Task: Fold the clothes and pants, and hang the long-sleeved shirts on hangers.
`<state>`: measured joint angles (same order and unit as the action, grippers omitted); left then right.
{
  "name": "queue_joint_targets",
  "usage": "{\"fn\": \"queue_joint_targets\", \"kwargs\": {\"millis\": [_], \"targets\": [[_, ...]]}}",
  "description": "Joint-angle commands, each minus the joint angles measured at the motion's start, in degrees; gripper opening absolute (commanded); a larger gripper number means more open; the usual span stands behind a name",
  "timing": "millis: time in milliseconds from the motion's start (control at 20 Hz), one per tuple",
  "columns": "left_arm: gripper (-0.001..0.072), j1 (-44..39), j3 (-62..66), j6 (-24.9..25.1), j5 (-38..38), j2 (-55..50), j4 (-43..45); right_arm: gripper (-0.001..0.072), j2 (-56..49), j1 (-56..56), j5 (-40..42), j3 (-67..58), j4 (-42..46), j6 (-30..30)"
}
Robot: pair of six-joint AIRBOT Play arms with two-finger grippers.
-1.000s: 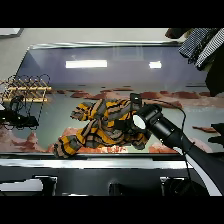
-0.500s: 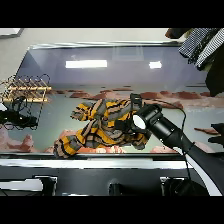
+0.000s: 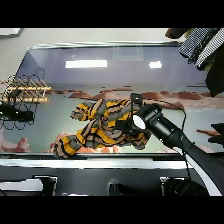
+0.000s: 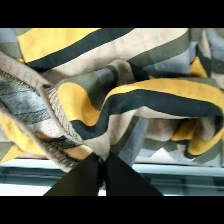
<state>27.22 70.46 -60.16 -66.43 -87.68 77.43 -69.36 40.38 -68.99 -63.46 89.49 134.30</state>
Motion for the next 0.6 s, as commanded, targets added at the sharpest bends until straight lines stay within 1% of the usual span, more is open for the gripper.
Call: {"fn": "queue_joint_targets", "kwargs": {"millis": [0, 150, 250, 300, 400, 450, 550], "targets": [[0.0019, -1.14, 6.45, 0.15, -1.31, 3.72, -3.63, 0.0023, -0.04, 0.04, 0.04, 0.02, 3.15, -0.22], [0.0018, -3.65, 10.95, 0.17, -1.42, 8.74, -3.76, 0.0023, -0.04, 0.04, 0.09, 0.02, 3.98, -1.68], [0.0017, -6.01, 11.85, 0.2, -3.37, 12.96, -3.76, 0.0023, -0.04, 0.04, 0.15, 0.0, 5.22, -1.7], [0.0017, -7.41, 11.72, 0.39, -5.95, 14.75, -3.74, 0.0023, -0.04, 0.04, 0.13, -0.04, 6.1, -1.7], [0.0016, -11.32, 10.01, 3.48, -13.51, 17.88, -2.6, 0.0023, -0.04, 0.04, 0.02, -0.04, 7.28, -1.7], [0.0016, -13.86, 7.78, 4.72, -16.48, 19.91, -0.68, 0.0023, -0.04, 0.04, -0.09, -0.04, 7.52, -1.7], [0.0016, -19.08, 1.7, 4.9, -20.24, 24.7, 4.22, 0.0023, -0.04, 0.04, -0.15, -0.04, 8.37, -1.64]]}}
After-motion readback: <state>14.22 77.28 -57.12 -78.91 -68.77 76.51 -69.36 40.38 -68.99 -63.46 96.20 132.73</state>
